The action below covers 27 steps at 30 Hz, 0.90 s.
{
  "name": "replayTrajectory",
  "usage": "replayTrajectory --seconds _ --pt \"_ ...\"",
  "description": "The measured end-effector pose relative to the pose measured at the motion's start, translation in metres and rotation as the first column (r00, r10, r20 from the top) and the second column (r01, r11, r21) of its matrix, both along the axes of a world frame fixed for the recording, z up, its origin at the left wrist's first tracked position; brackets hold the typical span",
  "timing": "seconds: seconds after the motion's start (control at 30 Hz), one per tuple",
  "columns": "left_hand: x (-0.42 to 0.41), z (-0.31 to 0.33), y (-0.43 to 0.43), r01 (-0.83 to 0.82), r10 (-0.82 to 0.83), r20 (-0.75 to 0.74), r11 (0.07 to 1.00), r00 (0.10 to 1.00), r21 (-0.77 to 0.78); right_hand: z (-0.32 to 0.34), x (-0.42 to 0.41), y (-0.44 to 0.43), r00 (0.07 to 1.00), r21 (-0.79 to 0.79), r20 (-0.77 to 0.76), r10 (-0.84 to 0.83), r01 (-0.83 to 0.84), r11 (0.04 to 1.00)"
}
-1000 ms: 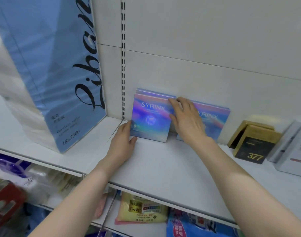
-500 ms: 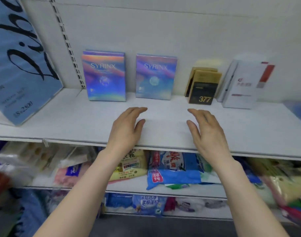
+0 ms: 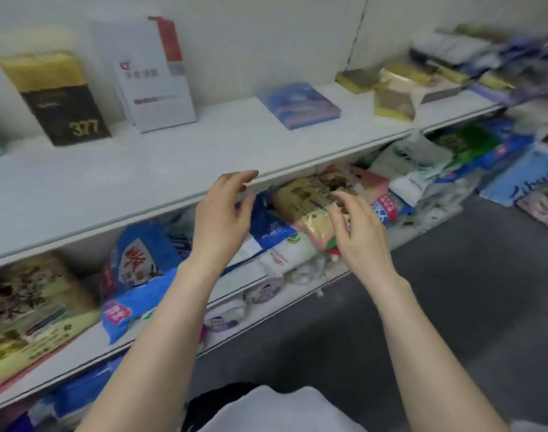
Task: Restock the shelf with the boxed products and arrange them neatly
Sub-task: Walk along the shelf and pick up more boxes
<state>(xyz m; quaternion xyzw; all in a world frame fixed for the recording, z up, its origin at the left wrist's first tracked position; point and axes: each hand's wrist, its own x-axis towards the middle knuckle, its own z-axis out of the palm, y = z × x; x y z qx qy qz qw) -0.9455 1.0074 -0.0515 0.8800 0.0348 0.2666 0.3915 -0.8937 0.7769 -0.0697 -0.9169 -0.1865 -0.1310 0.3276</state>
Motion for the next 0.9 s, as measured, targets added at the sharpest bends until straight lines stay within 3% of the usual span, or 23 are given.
replayTrajectory --seconds 0.2,0.47,0.53,0.6,0.73,0.83,0.9 --pt "0.096 0.015 -0.097 0.192 -0.191 -0.028 0.979 0.981 0.066 0.005 0.063 -0.099 0.984 -0.048 -0.046 -0.171 0.168 0.985" --pt "0.262 0.039 -0.146 0.199 -0.186 -0.078 0.956 0.979 0.217 0.034 0.198 -0.152 0.979 -0.128 0.029 -0.204 0.206 0.97" --pt "0.304 0.037 -0.138 0.142 -0.111 -0.113 0.939 0.987 0.315 0.045 0.237 -0.154 0.98 -0.145 0.042 -0.194 0.199 0.969" --pt "0.334 0.033 -0.119 0.033 0.077 -0.225 0.894 0.971 0.448 0.053 0.274 -0.149 0.981 -0.161 0.033 -0.19 0.193 0.968" --pt "0.359 0.023 -0.097 0.013 0.347 -0.53 0.828 0.773 0.561 0.059 0.339 -0.122 0.987 -0.203 -0.006 -0.158 0.153 0.967" --pt "0.354 0.019 -0.101 0.054 0.386 -0.513 0.757 0.767 0.651 0.06 0.374 -0.093 0.951 -0.38 -0.225 -0.213 0.116 0.918" --pt "0.35 0.021 -0.102 0.055 0.367 -0.48 0.747 0.797 0.663 0.06 0.384 -0.075 0.941 -0.451 -0.265 -0.21 0.072 0.89"
